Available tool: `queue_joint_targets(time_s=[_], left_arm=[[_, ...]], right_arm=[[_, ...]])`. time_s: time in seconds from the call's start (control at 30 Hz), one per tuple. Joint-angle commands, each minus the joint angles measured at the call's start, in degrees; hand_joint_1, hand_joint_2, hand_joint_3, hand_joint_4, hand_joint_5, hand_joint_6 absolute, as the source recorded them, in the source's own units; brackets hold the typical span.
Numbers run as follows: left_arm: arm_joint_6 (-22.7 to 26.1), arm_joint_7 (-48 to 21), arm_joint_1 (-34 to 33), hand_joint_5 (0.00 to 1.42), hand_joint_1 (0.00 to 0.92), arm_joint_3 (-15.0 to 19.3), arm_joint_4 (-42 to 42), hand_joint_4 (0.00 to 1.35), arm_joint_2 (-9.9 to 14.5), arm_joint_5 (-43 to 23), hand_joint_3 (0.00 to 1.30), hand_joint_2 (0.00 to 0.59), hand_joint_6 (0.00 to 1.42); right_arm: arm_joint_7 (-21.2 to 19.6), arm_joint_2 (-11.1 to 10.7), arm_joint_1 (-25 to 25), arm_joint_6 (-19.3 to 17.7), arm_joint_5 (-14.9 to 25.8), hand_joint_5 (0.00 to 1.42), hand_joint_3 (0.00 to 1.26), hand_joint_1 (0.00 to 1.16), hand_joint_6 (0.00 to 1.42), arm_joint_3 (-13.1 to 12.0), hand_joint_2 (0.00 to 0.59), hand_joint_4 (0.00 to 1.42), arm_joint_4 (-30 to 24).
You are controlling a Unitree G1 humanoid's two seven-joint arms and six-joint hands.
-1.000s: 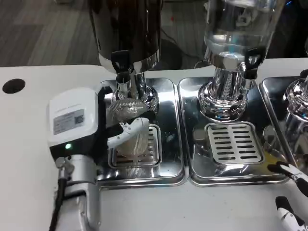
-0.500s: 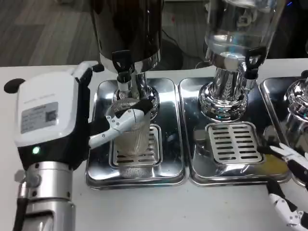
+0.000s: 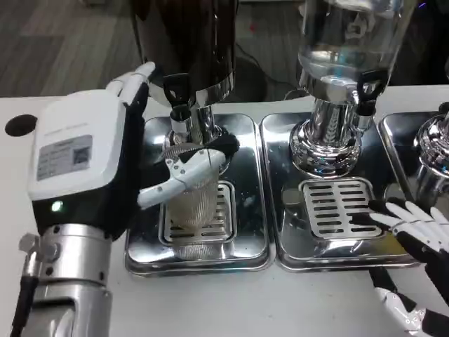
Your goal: Grasp the cup under the faucet to collect the drink, then remove the cup.
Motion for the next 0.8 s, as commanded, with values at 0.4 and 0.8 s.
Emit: queue_joint_targets(time_s=[0.4,0.8], left_arm=[[0.12,-4.89,-6.51,0.74,0.0,0.95,4.13,0.03,-4.27,0.29,0.13,0.051,0.93],[0.92,-5.16,-8.58,0.77,0.0,-0.78,8.38,0.09,-5.84,0.76,0.18,0.052,0.92]], right_arm=[[-0.55,-1.13,1.63,-0.47,2.67,0.05,0.26,0.53,0.0,-0.67,0.455,0.12,1.41],[-0.69,-2.09,1.76,-1.63,3.96,0.06,0.26,0.53,0.0,-0.84,0.454,0.12,3.54]])
